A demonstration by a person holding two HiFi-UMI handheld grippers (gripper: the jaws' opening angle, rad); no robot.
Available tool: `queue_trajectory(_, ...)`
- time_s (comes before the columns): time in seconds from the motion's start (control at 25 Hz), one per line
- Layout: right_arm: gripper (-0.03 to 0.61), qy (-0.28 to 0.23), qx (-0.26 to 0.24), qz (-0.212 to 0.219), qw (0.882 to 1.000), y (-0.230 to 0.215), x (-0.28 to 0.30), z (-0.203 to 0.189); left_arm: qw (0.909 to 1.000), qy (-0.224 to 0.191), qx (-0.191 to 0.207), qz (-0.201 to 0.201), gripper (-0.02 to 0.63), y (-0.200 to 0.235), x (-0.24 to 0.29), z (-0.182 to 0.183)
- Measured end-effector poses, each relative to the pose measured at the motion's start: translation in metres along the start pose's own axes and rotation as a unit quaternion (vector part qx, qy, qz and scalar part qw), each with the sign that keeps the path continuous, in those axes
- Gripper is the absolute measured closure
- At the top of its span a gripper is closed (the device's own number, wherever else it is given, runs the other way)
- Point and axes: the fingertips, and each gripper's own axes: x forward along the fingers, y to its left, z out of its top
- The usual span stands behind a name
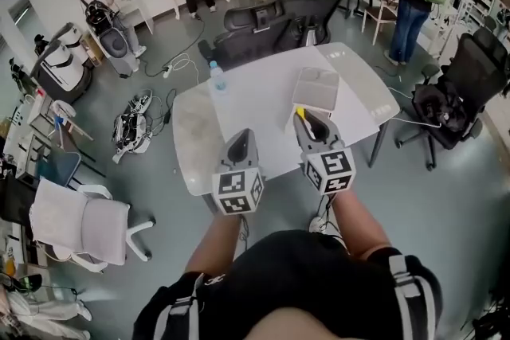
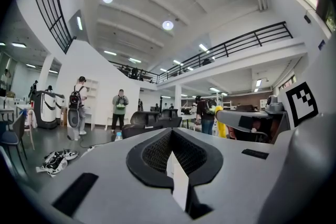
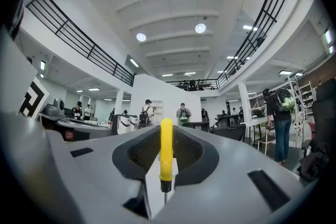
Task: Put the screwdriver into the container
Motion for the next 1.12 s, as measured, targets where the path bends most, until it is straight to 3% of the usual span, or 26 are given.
queue_trajectory(0.68, 0.511, 0.030, 0.022, 0.014, 0.999, -0.183, 0.056, -0.030, 0.9993, 0.036, 0.007, 0.009, 0.611, -0.082, 0.179, 0.001)
queue_trajectory(1.12, 0.512, 0.064, 0.029, 0.023, 0.997, -0.228, 0.086, -0.062, 0.9985, 0.053, -0.003, 0.011, 0.611, -0.087, 0.236, -0.014)
